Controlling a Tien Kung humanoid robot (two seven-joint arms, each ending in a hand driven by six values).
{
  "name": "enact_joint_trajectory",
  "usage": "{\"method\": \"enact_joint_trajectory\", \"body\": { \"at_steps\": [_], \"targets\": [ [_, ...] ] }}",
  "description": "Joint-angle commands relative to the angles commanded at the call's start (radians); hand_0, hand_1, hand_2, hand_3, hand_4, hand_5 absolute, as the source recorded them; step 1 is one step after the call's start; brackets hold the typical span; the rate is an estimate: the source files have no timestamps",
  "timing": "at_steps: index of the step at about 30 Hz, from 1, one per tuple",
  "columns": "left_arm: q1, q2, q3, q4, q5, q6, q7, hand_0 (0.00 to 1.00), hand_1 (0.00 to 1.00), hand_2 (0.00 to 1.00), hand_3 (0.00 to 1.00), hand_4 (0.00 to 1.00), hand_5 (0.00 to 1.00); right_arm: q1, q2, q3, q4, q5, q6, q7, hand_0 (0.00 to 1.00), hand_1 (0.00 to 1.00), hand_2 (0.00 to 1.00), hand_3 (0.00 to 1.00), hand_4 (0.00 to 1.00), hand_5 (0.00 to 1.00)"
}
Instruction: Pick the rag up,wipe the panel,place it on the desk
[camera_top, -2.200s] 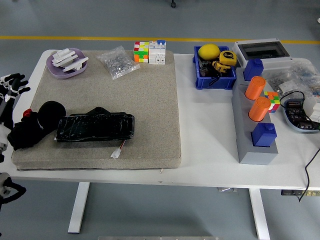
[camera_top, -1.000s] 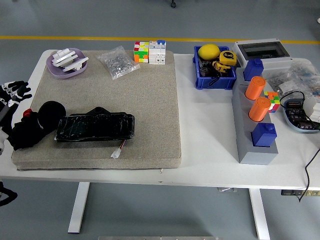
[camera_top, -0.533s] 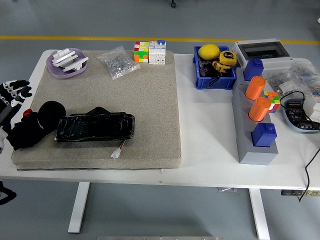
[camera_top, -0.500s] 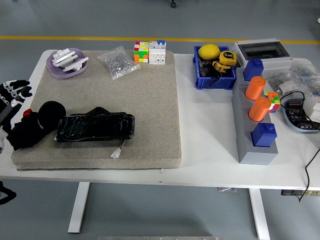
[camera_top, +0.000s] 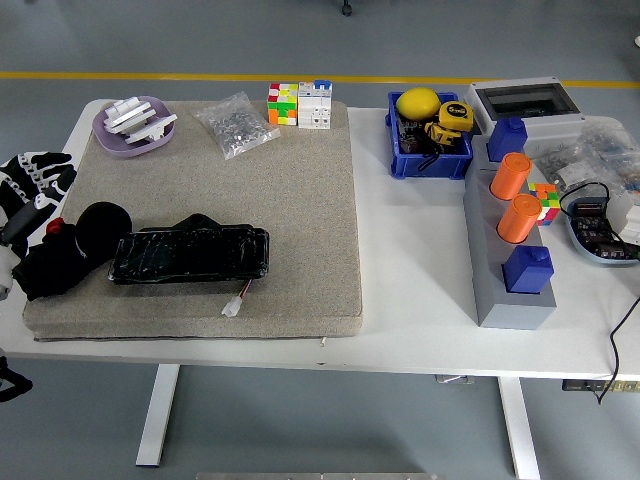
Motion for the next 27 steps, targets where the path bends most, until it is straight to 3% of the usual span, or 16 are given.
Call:
{"method": "enact_joint_trajectory", "body": {
  "at_steps": [11, 27],
  "targets": [
    [-0.011, 0.009, 0.004, -0.001, 0.003, -0.002, 0.001, 0.617, 0.686, 0.682, 0.577, 0.927, 0.415, -0.001, -0.013, 0.000, 0.000, -0.002, 0.001, 0.002, 0.546, 0.586, 0.651, 0.586, 0.998, 0.484],
    [-0.037, 0.037, 0.020, 0.031, 0.030, 0.003, -0.004, 0.622, 0.689, 0.681, 0.577, 0.927, 0.414, 0.016, -0.015, 0.165, 0.000, -0.155, -0.015, 0.004, 0.546, 0.587, 0.650, 0.585, 0.998, 0.484]
  ]
}}
